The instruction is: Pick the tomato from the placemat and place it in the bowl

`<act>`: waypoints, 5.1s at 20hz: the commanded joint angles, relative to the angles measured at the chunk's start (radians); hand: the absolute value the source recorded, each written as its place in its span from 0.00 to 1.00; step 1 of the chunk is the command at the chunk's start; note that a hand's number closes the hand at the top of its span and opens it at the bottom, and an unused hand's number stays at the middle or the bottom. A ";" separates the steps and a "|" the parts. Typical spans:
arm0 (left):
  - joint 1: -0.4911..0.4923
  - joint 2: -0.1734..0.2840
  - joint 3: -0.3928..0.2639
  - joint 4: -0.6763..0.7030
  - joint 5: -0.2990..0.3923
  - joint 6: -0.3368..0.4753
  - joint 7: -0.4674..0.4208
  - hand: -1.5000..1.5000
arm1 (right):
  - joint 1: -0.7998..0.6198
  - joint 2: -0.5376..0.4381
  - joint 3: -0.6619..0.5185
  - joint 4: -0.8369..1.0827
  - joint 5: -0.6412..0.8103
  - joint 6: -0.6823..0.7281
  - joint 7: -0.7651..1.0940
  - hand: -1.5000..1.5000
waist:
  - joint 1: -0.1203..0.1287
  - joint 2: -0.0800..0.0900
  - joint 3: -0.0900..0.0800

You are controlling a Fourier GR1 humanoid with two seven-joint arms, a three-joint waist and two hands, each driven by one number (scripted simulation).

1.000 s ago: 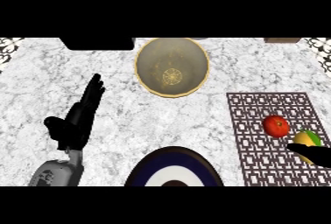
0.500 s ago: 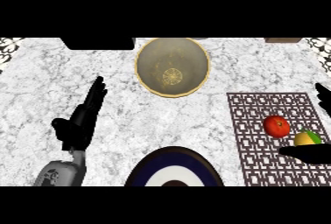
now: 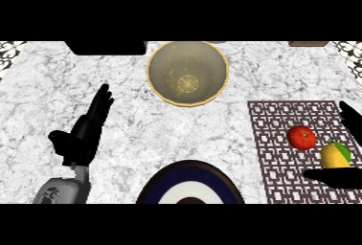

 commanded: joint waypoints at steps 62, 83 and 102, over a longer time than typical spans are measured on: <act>-0.040 -0.096 0.016 -0.013 -0.087 -0.090 0.043 0.50 | -0.297 0.364 0.454 0.273 0.350 0.665 -0.765 1.00 | 0.095 0.000 0.001; -0.032 -0.129 0.034 0.025 -0.109 -0.019 0.012 0.50 | -0.618 0.270 0.148 -0.318 -0.323 0.653 -0.175 1.00 | 0.000 -0.001 -0.001; -0.024 -0.090 0.061 0.029 -0.082 -0.090 -0.005 0.50 | -1.057 0.327 0.217 0.294 0.257 0.518 -0.414 1.00 | 0.026 0.008 -0.001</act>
